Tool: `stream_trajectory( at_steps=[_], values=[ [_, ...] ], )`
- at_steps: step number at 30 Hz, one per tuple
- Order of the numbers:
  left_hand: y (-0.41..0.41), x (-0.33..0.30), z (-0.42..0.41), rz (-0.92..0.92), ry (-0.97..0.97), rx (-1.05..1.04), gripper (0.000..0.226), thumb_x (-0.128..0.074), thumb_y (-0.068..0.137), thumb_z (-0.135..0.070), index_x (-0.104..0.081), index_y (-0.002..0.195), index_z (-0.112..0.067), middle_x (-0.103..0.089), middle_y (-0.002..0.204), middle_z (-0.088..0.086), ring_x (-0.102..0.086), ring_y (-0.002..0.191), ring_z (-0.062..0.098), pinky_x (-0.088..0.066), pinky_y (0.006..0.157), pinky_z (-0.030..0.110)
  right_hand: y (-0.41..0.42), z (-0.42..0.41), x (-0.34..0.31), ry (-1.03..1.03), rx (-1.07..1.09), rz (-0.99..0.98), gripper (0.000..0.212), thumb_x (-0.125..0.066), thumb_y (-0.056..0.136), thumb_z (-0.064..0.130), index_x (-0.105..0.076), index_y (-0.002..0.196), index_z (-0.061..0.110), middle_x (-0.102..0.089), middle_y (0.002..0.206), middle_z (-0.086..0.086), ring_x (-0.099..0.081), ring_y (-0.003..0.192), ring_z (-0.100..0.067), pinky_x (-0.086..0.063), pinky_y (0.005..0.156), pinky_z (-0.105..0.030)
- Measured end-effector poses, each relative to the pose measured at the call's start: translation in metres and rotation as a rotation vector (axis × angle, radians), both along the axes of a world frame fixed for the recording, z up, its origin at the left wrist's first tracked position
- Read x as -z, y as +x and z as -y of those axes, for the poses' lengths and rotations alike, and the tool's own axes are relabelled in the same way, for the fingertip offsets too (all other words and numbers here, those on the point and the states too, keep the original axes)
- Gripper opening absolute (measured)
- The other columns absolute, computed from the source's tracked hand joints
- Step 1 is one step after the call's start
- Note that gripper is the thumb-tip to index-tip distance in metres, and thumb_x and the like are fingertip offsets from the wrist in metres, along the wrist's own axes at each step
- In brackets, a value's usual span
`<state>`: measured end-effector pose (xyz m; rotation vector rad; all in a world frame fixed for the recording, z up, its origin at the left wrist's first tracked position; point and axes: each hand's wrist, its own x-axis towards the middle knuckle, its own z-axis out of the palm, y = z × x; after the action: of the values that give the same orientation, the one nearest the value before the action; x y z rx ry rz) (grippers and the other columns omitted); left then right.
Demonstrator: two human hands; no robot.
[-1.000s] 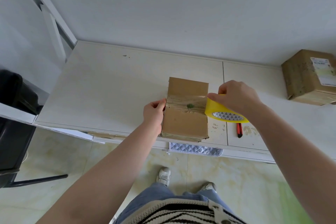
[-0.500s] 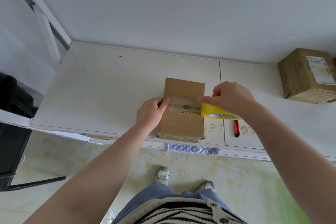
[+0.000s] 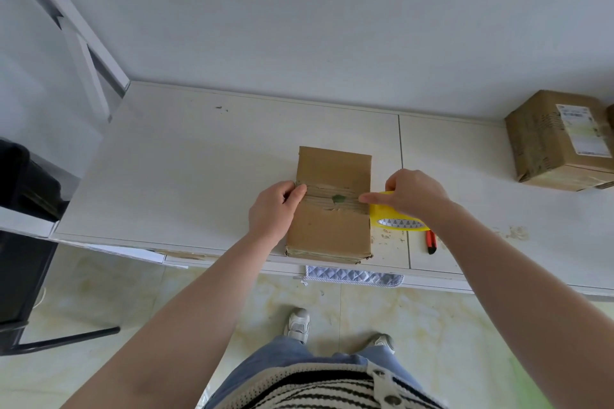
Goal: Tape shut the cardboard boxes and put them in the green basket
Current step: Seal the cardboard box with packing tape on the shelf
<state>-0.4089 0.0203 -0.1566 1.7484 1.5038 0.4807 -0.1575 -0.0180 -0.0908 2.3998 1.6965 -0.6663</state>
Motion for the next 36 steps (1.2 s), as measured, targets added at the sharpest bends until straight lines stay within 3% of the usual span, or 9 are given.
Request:
stream_trajectory(
  at_steps=[13, 15, 17, 20, 22, 23, 25, 30, 36],
  values=[
    [-0.012, -0.011, -0.010, 0.094, -0.130, 0.241, 0.038, -0.035, 0.106, -0.028, -0.041, 0.072, -0.011, -0.040, 0.062, 0.001, -0.037, 0.058, 0.017, -0.031, 0.064, 0.034, -0.003, -0.004, 0.017, -0.060, 0.013, 0.031, 0.069, -0.051, 0.065, 0.088, -0.055, 0.067, 0.019, -0.060, 0.065, 0.001, -0.059, 0.065, -0.016, -0.043, 0.059, -0.029],
    [-0.021, -0.015, -0.010, -0.089, 0.042, 0.256, 0.037, -0.034, 0.106, -0.024, -0.042, 0.072, -0.010, -0.042, 0.060, 0.002, -0.042, 0.058, 0.022, -0.035, 0.071, 0.035, -0.003, -0.004, 0.018, -0.068, 0.010, 0.036, 0.071, -0.051, 0.064, 0.089, -0.056, 0.068, 0.018, -0.061, 0.065, 0.001, -0.060, 0.065, -0.017, -0.049, 0.064, -0.032],
    [-0.020, -0.023, -0.009, -0.286, 0.409, 0.143, 0.031, -0.036, 0.103, -0.019, -0.045, 0.073, -0.015, -0.046, 0.063, -0.003, -0.049, 0.061, 0.026, -0.034, 0.078, 0.037, -0.002, -0.005, 0.019, -0.072, 0.007, 0.041, 0.071, -0.051, 0.063, 0.090, -0.055, 0.068, 0.019, -0.061, 0.065, 0.001, -0.060, 0.066, -0.018, -0.052, 0.068, -0.035],
    [0.019, -0.037, -0.004, -0.271, 0.691, 0.156, 0.028, -0.038, 0.098, -0.023, -0.059, 0.110, -0.010, -0.060, 0.115, 0.009, -0.056, 0.107, 0.032, -0.035, 0.097, 0.043, 0.000, -0.005, 0.020, -0.066, -0.001, 0.037, 0.071, -0.051, 0.064, 0.090, -0.055, 0.067, 0.019, -0.060, 0.064, 0.001, -0.060, 0.065, -0.017, -0.049, 0.064, -0.033],
    [0.053, -0.034, 0.001, -0.400, 0.596, 0.359, 0.054, -0.030, 0.102, -0.032, -0.028, 0.151, -0.009, -0.021, 0.159, 0.015, -0.017, 0.148, 0.033, -0.014, 0.120, 0.050, 0.000, -0.005, 0.021, -0.057, -0.008, 0.042, 0.072, -0.050, 0.064, 0.090, -0.056, 0.067, 0.018, -0.061, 0.064, 0.002, -0.059, 0.064, -0.016, -0.046, 0.061, -0.031],
    [0.066, -0.029, 0.003, -0.497, 0.546, 0.408, 0.062, -0.025, 0.103, -0.037, -0.006, 0.156, -0.011, 0.002, 0.164, 0.013, 0.005, 0.151, 0.031, -0.003, 0.122, 0.050, 0.001, -0.005, 0.022, -0.058, -0.009, 0.049, 0.072, -0.049, 0.065, 0.090, -0.056, 0.067, 0.019, -0.061, 0.064, 0.002, -0.059, 0.064, -0.016, -0.046, 0.062, -0.031],
    [0.076, -0.016, 0.005, -0.618, 0.462, 0.404, 0.067, -0.019, 0.104, -0.042, 0.014, 0.155, -0.013, 0.023, 0.161, 0.010, 0.022, 0.148, 0.028, 0.005, 0.121, 0.050, 0.000, -0.005, 0.025, -0.061, -0.013, 0.075, 0.072, -0.047, 0.065, 0.091, -0.056, 0.068, 0.020, -0.061, 0.065, 0.002, -0.058, 0.064, -0.015, -0.048, 0.063, -0.032],
    [0.072, -0.012, -0.001, -0.663, 0.456, 0.466, 0.068, -0.015, 0.103, -0.047, 0.019, 0.153, -0.015, 0.027, 0.159, 0.009, 0.025, 0.147, 0.026, 0.011, 0.120, 0.050, 0.001, -0.004, 0.028, -0.059, -0.013, 0.085, 0.076, -0.044, 0.065, 0.093, -0.060, 0.070, 0.019, -0.063, 0.065, 0.002, -0.059, 0.063, -0.016, -0.050, 0.065, -0.032],
    [0.041, -0.020, -0.012, -0.815, 0.470, 0.501, 0.075, 0.006, 0.093, -0.059, 0.026, 0.150, -0.015, 0.033, 0.157, 0.011, 0.031, 0.144, 0.027, 0.020, 0.115, 0.055, 0.001, -0.005, 0.031, -0.057, 0.009, 0.074, 0.077, -0.044, 0.060, 0.095, -0.059, 0.068, 0.020, -0.062, 0.064, 0.003, -0.057, 0.062, -0.015, -0.049, 0.069, -0.035]
  ],
)
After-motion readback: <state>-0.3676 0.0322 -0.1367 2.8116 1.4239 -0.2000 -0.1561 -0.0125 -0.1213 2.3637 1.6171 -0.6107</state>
